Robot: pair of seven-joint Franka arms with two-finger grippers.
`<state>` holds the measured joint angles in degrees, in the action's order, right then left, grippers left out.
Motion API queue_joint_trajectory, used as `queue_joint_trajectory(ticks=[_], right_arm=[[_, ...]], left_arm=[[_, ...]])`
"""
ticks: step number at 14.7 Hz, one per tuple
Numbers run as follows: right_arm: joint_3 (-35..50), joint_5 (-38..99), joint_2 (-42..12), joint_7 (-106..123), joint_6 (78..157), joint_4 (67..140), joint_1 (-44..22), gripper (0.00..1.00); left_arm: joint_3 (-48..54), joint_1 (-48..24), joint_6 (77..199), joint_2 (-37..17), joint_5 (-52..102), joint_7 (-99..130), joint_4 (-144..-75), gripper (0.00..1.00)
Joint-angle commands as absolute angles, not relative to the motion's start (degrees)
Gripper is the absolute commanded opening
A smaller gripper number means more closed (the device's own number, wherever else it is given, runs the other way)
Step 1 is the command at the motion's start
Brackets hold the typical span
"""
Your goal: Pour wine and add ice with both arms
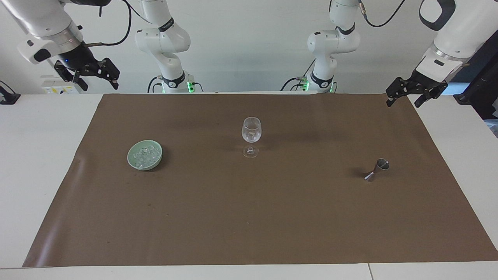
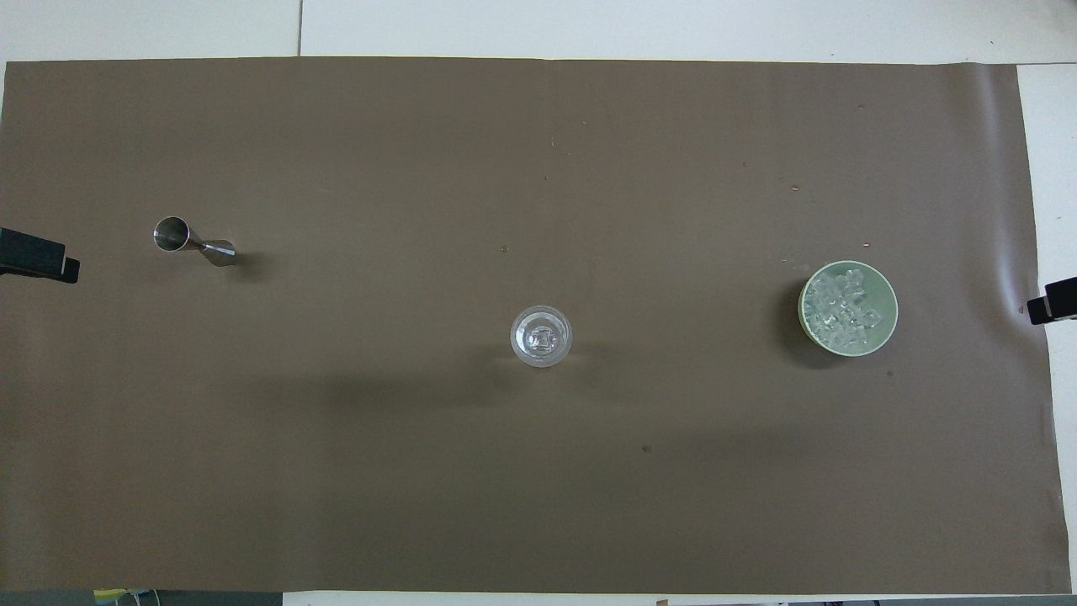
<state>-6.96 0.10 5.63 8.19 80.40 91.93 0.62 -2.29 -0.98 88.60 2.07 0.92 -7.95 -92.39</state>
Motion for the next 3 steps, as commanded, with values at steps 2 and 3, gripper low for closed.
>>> queue_joint_trajectory(ticks=[2,3], right_arm=[[-5.8,-0.3,7.0,9.8,80.8,93.8,2.1,1.0],[-5.8,-0.3,7.0,9.8,80.8,93.8,2.1,1.0]], left_arm=[[-1.6,-0.1,89.0,3.3,1.5,-7.6,-93.7,1.0],[-1.6,-0.1,89.0,3.3,1.4,-7.6,-93.7,1.0]])
